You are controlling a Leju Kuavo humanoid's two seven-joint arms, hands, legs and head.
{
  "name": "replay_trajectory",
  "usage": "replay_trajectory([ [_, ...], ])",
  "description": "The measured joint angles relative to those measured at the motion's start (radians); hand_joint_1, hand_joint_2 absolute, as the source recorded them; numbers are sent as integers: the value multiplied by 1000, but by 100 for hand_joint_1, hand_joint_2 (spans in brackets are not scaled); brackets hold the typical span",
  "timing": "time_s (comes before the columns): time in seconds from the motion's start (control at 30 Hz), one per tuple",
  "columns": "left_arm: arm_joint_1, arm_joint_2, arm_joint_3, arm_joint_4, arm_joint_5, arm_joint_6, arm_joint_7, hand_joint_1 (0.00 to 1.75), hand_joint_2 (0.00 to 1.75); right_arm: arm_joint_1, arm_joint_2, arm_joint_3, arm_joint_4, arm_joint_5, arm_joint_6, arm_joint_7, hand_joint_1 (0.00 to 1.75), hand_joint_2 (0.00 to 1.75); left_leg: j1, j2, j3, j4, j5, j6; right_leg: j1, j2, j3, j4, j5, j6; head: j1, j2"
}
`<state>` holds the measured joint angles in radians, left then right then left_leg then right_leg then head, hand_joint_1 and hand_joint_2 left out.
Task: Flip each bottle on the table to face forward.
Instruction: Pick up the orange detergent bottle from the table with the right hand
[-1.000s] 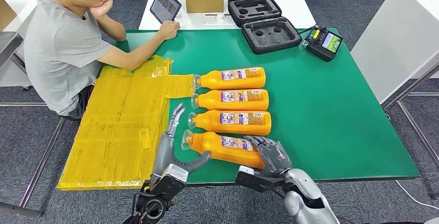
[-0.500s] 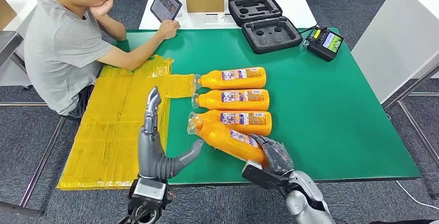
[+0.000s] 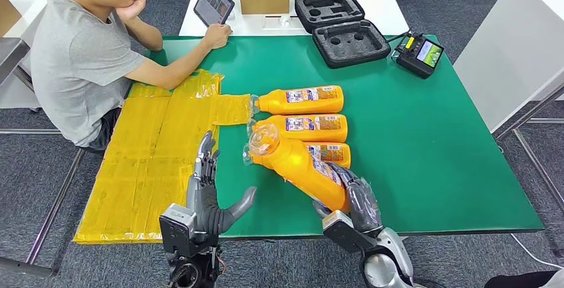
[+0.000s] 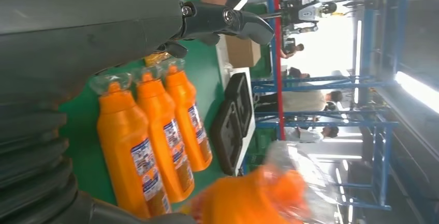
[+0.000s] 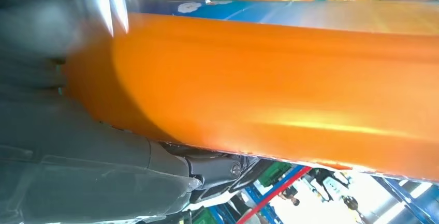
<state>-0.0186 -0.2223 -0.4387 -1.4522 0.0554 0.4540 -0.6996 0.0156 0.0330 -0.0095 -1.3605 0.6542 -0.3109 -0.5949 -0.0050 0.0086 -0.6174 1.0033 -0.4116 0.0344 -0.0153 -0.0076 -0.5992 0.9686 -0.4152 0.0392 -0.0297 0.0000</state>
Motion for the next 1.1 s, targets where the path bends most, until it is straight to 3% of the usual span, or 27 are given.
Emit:
replay_trajectory([
  [0.33,-2,-10,20,91,148,-126,1,0,175,-4,4,25,-4,-41,-63,-22,175,175,0,0,0,0,0,0,0,0,0,0,0,0,0,0],
  [0.63,-10,-2,-16,133,262,-247,48,0,175,-32,12,81,62,-80,-97,-44,175,175,0,0,-1,0,0,0,0,0,0,0,0,0,0,0],
  [1.1,-58,5,-63,159,223,-215,29,0,175,-154,63,160,272,-82,-110,-53,175,175,0,0,-1,0,1,0,0,0,0,0,0,0,0,0],
])
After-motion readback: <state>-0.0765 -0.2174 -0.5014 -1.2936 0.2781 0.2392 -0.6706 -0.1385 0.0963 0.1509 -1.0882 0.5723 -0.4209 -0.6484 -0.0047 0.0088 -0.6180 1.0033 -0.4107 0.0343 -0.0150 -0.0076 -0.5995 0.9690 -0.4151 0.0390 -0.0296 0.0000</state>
